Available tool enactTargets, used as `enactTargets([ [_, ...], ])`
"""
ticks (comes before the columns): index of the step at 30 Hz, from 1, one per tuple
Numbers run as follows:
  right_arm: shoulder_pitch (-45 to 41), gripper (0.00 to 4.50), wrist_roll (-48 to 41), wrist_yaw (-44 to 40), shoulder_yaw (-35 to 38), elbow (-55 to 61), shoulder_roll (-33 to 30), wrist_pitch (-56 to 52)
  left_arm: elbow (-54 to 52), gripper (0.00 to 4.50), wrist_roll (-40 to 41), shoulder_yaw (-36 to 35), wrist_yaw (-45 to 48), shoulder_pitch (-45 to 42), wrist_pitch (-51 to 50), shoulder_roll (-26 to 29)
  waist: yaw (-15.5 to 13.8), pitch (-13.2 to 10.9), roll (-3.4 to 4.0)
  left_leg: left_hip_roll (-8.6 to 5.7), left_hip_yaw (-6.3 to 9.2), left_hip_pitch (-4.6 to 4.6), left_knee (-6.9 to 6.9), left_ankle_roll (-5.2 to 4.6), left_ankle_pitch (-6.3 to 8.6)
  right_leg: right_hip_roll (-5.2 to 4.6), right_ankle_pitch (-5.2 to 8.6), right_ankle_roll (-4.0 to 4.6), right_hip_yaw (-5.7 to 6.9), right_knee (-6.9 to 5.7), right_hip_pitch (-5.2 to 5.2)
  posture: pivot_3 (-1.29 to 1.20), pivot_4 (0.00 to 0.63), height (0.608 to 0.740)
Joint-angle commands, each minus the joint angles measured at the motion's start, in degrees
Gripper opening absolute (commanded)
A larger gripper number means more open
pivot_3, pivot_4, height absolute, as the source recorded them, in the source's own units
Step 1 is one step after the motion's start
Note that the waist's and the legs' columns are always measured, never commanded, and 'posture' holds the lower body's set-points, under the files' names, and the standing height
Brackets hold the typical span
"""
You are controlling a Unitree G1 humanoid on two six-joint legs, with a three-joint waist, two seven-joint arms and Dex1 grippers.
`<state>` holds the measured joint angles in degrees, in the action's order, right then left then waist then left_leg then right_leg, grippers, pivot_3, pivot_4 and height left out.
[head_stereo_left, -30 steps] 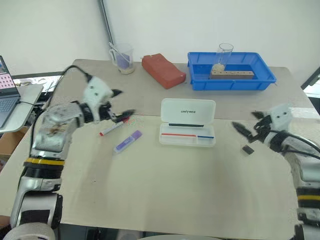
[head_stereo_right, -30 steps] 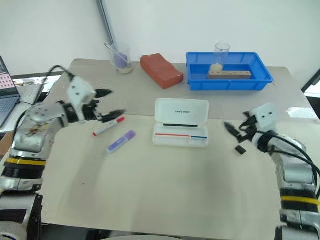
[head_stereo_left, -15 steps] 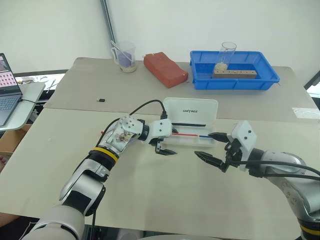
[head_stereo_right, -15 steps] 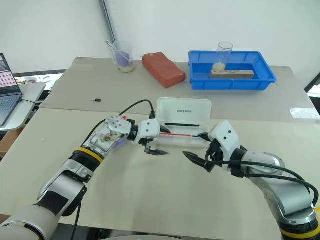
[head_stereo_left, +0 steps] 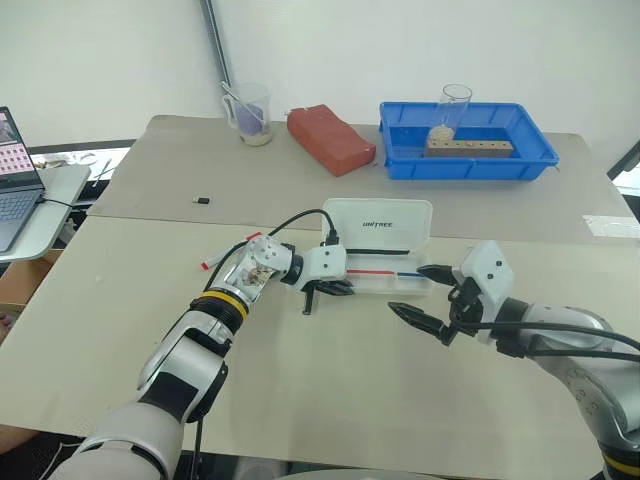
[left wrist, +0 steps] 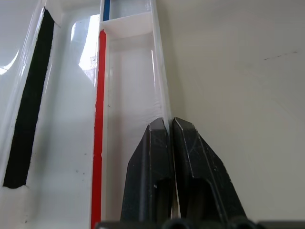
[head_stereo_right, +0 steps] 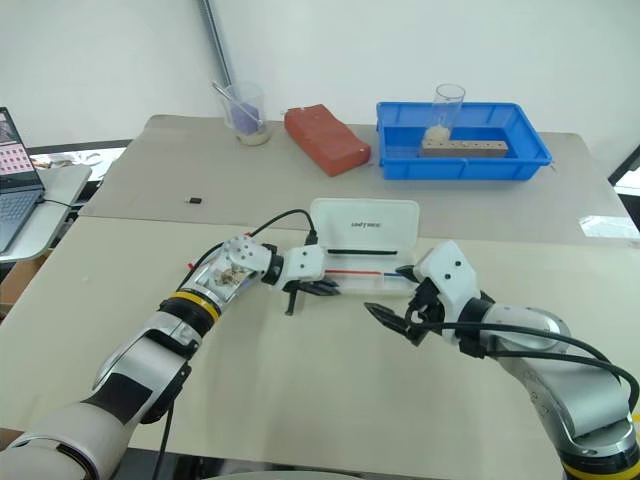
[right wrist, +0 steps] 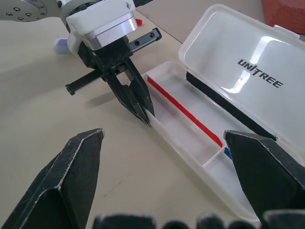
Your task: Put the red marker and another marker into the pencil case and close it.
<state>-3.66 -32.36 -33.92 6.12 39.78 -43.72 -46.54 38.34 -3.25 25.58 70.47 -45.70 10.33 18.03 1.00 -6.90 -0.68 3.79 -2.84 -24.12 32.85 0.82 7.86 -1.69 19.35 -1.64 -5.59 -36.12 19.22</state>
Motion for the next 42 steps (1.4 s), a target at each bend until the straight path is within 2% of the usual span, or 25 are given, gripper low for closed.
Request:
enactTargets([
  [1, -0.8, 4.45, -1.0, -1.6, 2.0, 1.0, -1.4, 0.5, -14.1, 0.04, 1.8, 0.5, 4.0, 5.9, -5.6, 3.3, 0.2, 0.0, 0.07, 0.03, -0.01, 0.01, 0.00, -0.01, 0.00, 0.02, -0.03, 0.06, -0.03, 0.00, -0.01, 0.00, 0.150, 0.740],
  [5, 0.0, 4.45, -2.8, -5.0, 2.2, 1.7, -4.0, -0.4, -25.9, 0.04, 1.4, 0.6, 3.5, 12.3, -11.2, 6.6, -0.1, 0.1, 0.13, 0.10, 0.06, 0.04, 0.01, -0.01, 0.00, 0.12, -0.03, 0.07, -0.01, -0.08, -0.03, 0.00, 0.150, 0.740],
  [11, 0.3, 4.45, -4.5, -6.6, 1.9, 2.0, -5.4, -0.8, -34.0, 0.04, 1.3, 0.4, 1.0, 16.5, -16.8, 7.8, -0.2, 0.1, 0.10, 0.08, 0.08, 0.06, 0.10, -0.01, 0.00, 0.08, 0.00, 0.03, 0.00, -0.06, -0.12, 0.00, 0.150, 0.740],
  [15, -0.8, 4.45, -4.1, -7.1, 0.9, 0.6, -5.5, -0.1, -36.9, 1.55, 1.6, 0.4, 0.4, 17.6, -18.7, 8.2, -0.2, 0.1, 0.10, 0.09, 0.09, 0.05, 0.09, -0.01, 0.00, 0.10, -0.01, 0.05, -0.01, -0.07, -0.08, 0.00, 0.150, 0.740],
  [21, -3.4, 4.45, -4.4, -8.0, 2.0, -0.7, -5.9, 0.3, -45.6, 4.48, 3.7, -1.3, 0.9, 19.1, -23.0, 11.3, -0.2, 0.1, 0.10, 0.09, 0.09, 0.05, 0.09, -0.01, 0.00, 0.10, -0.01, 0.05, -0.02, -0.07, -0.08, 0.00, 0.150, 0.740],
  [26, -5.5, 4.45, -7.0, -8.7, 3.7, -0.1, -7.4, -1.3, -52.9, 4.48, 6.5, -2.8, 1.6, 19.2, -26.5, 14.8, -0.2, 0.1, 0.10, 0.10, 0.09, 0.05, 0.09, -0.01, 0.00, 0.10, -0.01, 0.06, -0.02, -0.06, -0.08, 0.00, 0.150, 0.740],
  [31, -8.3, 4.45, -9.6, -9.1, 4.9, -0.4, -8.5, -2.8, -54.1, 4.48, 11.2, -9.5, -1.6, 14.9, -33.3, 15.6, -0.3, 0.0, 0.09, 0.11, 0.10, 0.06, 0.10, -0.02, 0.00, 0.10, 0.00, 0.04, 0.00, -0.06, -0.09, 0.00, 0.150, 0.740],
  [36, -16.2, 4.45, -14.5, -5.3, 1.8, 1.3, -5.2, -6.5, -42.1, 4.48, 10.9, -18.6, -12.0, 9.5, -35.7, 15.4, 0.1, 0.1, 0.08, 0.11, 0.21, 0.06, 0.08, -0.04, -0.02, 0.17, 0.06, -0.07, -0.01, -0.09, -0.03, 0.00, 0.150, 0.740],
  [42, -26.5, 4.45, -14.1, -2.2, -5.4, -0.7, 0.7, -7.2, -19.9, 4.48, 7.1, -24.7, -21.8, 9.9, -26.9, 18.4, 0.4, 0.2, 0.26, 0.14, 0.28, 0.15, 0.00, -0.08, 0.01, 0.25, -0.01, 0.06, -0.06, -0.19, 0.02, 0.00, 0.150, 0.740],
])
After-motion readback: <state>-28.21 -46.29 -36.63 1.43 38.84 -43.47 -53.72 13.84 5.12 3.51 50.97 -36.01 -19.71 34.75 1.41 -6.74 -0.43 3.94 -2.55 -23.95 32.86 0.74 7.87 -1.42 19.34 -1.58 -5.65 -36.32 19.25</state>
